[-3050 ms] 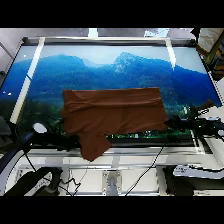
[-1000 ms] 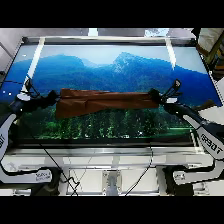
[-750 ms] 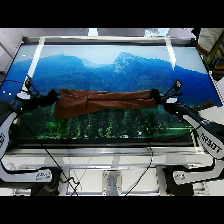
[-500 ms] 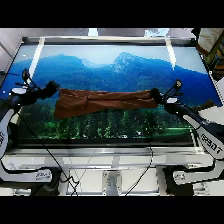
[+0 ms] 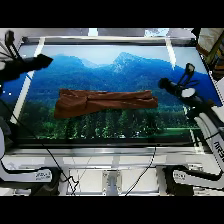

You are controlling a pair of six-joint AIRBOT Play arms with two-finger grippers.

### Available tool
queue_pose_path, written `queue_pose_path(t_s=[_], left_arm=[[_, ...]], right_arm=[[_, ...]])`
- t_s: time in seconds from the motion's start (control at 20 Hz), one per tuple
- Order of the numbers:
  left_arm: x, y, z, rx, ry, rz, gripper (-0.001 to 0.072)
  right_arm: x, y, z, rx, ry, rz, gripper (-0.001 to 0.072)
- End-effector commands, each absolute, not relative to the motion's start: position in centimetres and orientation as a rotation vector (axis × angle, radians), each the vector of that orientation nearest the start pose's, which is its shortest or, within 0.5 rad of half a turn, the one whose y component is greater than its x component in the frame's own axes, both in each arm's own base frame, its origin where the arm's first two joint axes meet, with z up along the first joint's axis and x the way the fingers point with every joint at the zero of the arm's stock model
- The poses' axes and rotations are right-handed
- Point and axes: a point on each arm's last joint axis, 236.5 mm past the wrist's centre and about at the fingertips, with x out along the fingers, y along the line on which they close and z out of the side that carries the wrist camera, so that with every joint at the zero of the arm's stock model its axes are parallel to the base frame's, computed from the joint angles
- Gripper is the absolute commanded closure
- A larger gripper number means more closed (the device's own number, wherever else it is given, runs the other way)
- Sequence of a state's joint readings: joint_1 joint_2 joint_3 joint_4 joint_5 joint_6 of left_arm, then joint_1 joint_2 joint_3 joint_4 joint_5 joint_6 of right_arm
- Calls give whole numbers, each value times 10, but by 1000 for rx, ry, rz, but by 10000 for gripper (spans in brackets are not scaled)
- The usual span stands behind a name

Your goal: Fold the shirts.

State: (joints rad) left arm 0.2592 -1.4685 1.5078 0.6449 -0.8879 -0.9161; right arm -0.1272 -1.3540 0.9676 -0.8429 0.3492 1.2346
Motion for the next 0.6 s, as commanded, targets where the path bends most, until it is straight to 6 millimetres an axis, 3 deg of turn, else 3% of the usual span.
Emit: queue_pose_path(t_s=[0.0,0.1,0.25,0.35,0.55], left_arm=[[524,-23,203,-192,570,-471,431],[520,-29,205,-178,583,-491,431],[520,-39,201,-168,597,-507,430],[519,-47,199,-154,605,-520,431],[516,-66,192,-105,628,-545,431]], right_arm=[[469,-48,20,485,811,8,315],[445,-63,5,553,912,8,315],[414,-61,-29,645,1083,46,314],[413,-48,-47,696,1131,93,312],[432,-8,-75,843,1141,206,309]])
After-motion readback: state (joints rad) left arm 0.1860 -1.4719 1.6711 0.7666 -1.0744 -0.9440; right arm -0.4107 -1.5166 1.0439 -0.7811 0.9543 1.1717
